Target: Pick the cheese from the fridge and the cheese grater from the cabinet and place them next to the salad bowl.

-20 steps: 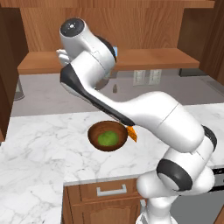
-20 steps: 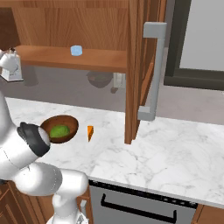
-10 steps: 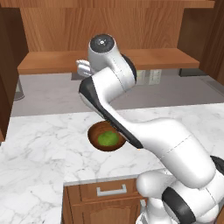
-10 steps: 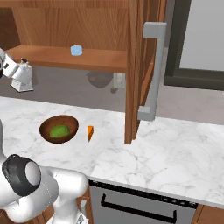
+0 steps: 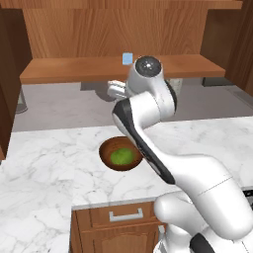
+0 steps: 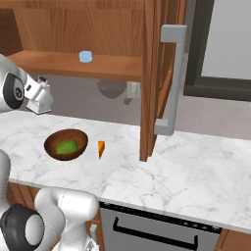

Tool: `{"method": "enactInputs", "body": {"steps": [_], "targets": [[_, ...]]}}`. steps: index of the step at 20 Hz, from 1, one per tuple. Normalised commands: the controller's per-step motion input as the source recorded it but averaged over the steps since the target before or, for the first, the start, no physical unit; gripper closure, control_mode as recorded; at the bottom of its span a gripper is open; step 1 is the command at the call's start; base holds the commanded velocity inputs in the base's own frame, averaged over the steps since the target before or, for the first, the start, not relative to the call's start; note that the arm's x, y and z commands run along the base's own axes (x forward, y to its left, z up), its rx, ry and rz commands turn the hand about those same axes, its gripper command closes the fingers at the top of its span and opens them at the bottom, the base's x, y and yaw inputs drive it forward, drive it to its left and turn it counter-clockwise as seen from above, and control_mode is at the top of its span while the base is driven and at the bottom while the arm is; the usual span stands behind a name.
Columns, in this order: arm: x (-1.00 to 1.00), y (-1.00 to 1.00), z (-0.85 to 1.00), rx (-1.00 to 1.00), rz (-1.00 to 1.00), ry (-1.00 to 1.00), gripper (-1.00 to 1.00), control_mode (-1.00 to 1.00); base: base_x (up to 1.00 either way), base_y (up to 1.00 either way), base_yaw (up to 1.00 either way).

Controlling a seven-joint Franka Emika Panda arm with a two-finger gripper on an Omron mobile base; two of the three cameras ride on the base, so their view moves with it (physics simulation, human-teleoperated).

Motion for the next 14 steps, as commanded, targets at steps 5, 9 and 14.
{"method": "enactInputs", "body": {"steps": [5, 9, 14], "targets": [[0.00, -0.44, -0.36, 0.00, 0.19, 0.00, 1.00, -1.00, 0.00, 0.00, 0.00], [0.00, -0.41, -0.38, 0.00, 0.19, 0.00, 1.00, -1.00, 0.00, 0.00, 0.00], [0.03, -0.32, -0.35, -0.01, 0.13, 0.00, 1.00, -1.00, 0.00, 0.00, 0.00]]}}
